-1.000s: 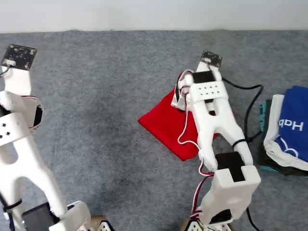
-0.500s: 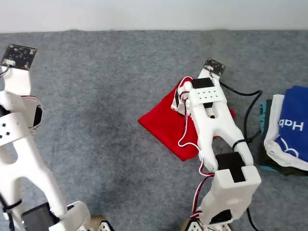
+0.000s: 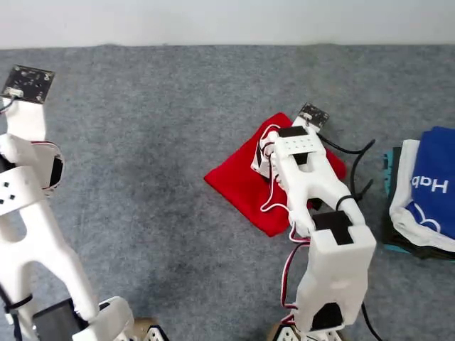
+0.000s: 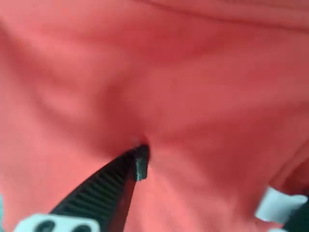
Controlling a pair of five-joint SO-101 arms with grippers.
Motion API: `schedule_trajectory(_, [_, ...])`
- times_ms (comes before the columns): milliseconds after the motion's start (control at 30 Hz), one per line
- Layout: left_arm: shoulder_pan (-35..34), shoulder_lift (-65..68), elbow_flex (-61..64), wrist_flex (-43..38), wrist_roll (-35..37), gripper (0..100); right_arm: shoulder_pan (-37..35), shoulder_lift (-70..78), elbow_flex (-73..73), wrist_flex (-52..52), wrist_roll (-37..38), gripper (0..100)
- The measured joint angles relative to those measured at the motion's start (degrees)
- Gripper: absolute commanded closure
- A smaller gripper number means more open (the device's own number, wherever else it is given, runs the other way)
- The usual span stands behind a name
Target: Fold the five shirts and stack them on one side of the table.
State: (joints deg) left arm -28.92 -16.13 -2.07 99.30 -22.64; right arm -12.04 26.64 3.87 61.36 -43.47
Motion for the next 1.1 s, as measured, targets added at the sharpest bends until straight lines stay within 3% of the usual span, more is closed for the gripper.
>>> schedule_trajectory(100, [0.0, 0.0, 0.0, 0.0, 0.0, 99, 0.1, 0.4, -0.6, 0.9, 0.0, 59.6])
schedule_trajectory(300, [0.0, 0.0, 0.0, 0.0, 0.0, 99, 0.0, 1.8, -4.8, 4.9, 0.1, 93.3])
schedule_trajectory(367, [0.0, 0.0, 0.0, 0.0, 0.0, 99, 0.4, 3.4, -6.5, 6.6, 0.1, 99.5])
schedule_trajectory(633, [0.0, 0.0, 0.0, 0.0, 0.0, 99, 2.1, 4.7, -9.1, 9.8, 1.8, 98.9])
schedule_trajectory(867, [-0.4, 0.0, 0.0, 0.0, 0.0, 99, 5.0, 0.4, -9.1, 11.9, 14.0, 99.0])
schedule_trajectory(1100, [-0.4, 0.0, 0.0, 0.0, 0.0, 99, 8.3, -10.9, -9.0, 20.0, 32.6, 99.0])
